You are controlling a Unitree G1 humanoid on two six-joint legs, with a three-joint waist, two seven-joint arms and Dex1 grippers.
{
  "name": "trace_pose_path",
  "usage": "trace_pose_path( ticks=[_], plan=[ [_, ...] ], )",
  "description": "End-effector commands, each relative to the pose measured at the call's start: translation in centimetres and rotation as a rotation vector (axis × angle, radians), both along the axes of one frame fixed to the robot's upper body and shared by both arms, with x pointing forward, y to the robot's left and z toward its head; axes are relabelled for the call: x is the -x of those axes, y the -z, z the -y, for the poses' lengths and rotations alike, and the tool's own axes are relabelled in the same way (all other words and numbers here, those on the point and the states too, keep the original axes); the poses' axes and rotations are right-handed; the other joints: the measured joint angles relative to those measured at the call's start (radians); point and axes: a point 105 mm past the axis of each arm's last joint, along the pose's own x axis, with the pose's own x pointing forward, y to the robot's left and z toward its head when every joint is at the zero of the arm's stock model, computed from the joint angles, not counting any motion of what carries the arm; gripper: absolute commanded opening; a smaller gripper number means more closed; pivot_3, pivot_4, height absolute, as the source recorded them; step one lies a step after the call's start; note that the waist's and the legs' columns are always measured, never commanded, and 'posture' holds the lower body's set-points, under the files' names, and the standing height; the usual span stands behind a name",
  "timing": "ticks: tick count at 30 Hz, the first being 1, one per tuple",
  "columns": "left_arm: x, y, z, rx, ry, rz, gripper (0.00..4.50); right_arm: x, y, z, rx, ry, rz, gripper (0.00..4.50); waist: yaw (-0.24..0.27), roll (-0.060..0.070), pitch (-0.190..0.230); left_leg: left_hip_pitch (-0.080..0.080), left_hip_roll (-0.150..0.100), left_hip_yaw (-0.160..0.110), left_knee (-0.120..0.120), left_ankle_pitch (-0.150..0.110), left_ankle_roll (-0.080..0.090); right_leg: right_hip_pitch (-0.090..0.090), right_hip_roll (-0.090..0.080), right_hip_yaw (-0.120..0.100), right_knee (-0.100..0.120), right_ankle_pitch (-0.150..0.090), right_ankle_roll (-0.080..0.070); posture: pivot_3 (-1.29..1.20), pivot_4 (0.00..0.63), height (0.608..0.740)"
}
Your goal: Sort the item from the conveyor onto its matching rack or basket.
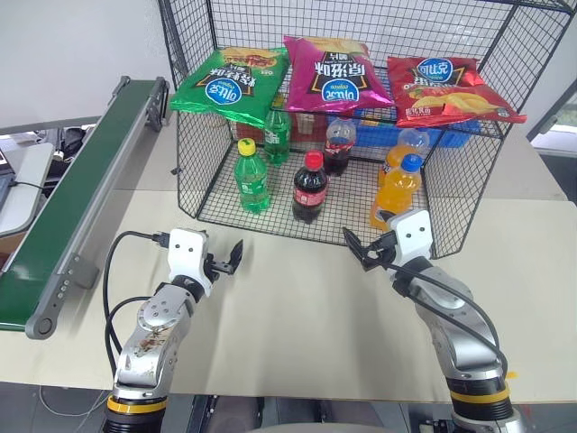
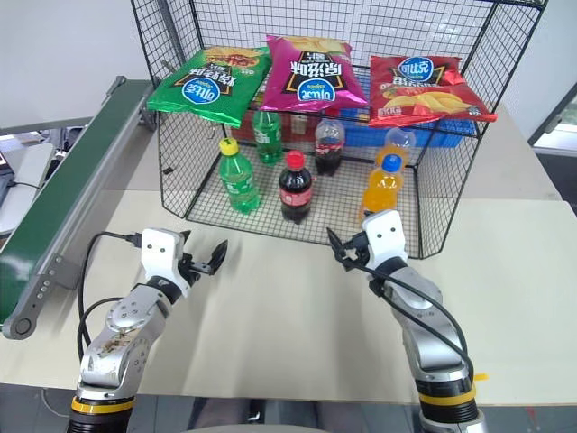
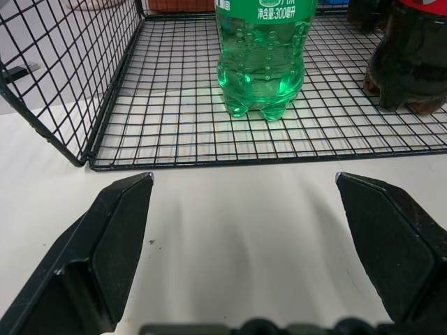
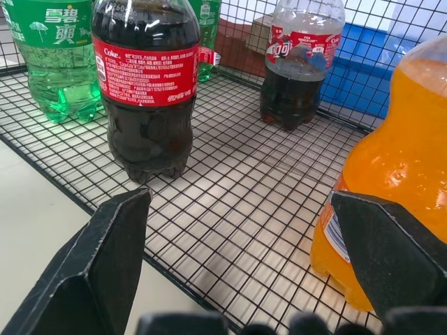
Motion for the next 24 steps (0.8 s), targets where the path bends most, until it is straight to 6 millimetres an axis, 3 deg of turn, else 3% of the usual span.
trace_pose_path(
  ticks=[1,6,12,17,24],
  plan=[
    [0.2,-2.4,-0.7,-0.008,0.022,0.078,4.46,0.0,-2.6,-0.2,-0.003,-0.035,0.09,4.5,-0.001,0.0,0.0,0.0,0.0,0.0,0.0,0.0,0.0,0.0,0.0,0.0,0.0,0.0,0.0,0.0,0.15,0.74],
    [0.7,-7.5,-2.6,0.019,0.106,0.212,4.46,0.7,-7.6,-0.4,0.032,-0.104,0.212,4.5,-0.011,0.0,0.0,0.0,0.001,0.0,0.0,0.0,0.0,-0.001,0.001,0.0,0.001,0.0,0.0,0.0,0.15,0.74],
    [0.1,-13.2,-2.4,0.108,0.132,0.364,4.46,0.6,-13.1,0.1,0.077,-0.058,0.371,4.5,-0.003,0.0,0.0,0.0,0.0,-0.001,0.001,0.0,0.0,0.001,0.001,-0.001,0.0,0.0,0.0,0.0,0.15,0.74],
    [-0.1,-15.1,-1.6,0.188,0.107,0.435,4.46,0.7,-16.3,-0.7,0.049,-0.034,0.481,4.5,-0.003,0.0,0.0,-0.001,0.0,-0.001,0.003,0.0,0.0,0.001,0.001,-0.001,0.001,0.0,0.0,0.0,0.15,0.74],
    [1.0,-14.8,0.1,0.205,0.119,0.436,4.46,1.2,-16.9,-1.9,0.009,-0.069,0.486,4.5,-0.001,0.0,0.0,-0.002,0.001,-0.002,0.006,0.0,0.001,0.001,0.001,-0.001,0.003,0.0,0.0,0.0,0.15,0.74]
  ],
)
